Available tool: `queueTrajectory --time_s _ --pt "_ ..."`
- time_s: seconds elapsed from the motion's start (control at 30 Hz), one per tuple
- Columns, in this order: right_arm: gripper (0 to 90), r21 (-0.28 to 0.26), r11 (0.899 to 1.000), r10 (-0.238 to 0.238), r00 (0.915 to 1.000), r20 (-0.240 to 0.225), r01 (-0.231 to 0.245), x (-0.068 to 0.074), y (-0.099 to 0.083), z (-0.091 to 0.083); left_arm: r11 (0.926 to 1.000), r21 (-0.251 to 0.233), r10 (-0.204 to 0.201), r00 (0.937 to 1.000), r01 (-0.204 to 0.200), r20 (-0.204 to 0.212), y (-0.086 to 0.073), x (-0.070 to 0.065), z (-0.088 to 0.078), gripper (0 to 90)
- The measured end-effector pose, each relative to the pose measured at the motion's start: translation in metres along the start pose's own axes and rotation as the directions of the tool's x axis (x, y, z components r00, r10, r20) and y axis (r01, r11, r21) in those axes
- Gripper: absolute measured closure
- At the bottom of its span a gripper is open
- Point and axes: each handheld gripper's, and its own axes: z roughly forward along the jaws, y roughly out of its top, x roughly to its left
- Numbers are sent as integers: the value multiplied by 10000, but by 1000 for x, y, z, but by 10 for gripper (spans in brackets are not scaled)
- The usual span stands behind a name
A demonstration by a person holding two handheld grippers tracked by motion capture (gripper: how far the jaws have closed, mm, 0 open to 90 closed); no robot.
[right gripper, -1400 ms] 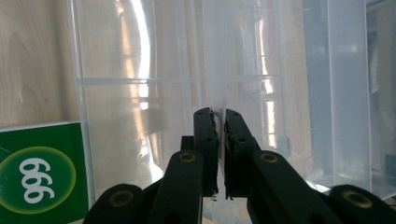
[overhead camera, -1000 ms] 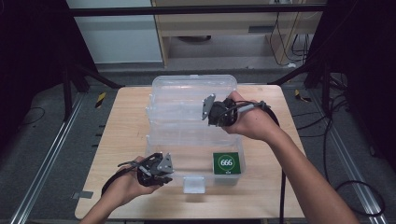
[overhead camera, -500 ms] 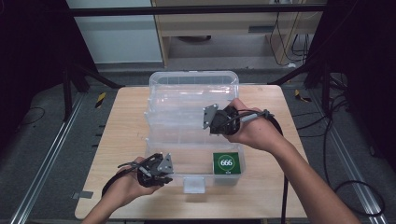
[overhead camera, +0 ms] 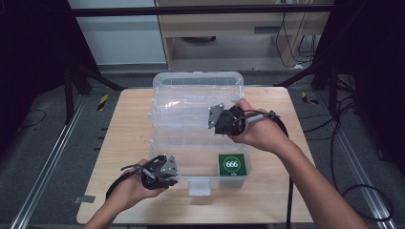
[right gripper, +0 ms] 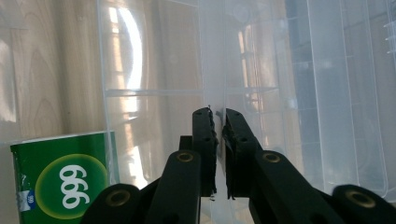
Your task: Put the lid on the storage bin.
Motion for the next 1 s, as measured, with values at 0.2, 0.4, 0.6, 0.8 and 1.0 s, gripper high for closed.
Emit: queueTrajectory --time_s 0.2,0.4,0.6,0.8,1.0 --pt "842 -129 9999 -58 9998 213 61 11 -2 -5 10000 -50 26 10000 -27 -79 -1 -1 0 766" --pt "839 -375 9993 11 9994 356 3 20 -5 -9 10000 -56 31 10000 -32 -95 -1 -1 0 764" --pt "834 -603 9982 70 9989 471 -41 28 -9 -12 10000 -34 72 9998 -73 -171 -1 -2 0 759" --pt "829 -778 9969 169 9984 541 -126 35 -12 -14 10000 -66 68 9998 -70 -212 -2 -3 0 755" --pt "822 -847 9964 64 9981 615 -12 41 -12 -15 9999 -127 68 9995 -71 -294 -2 -4 0 751"
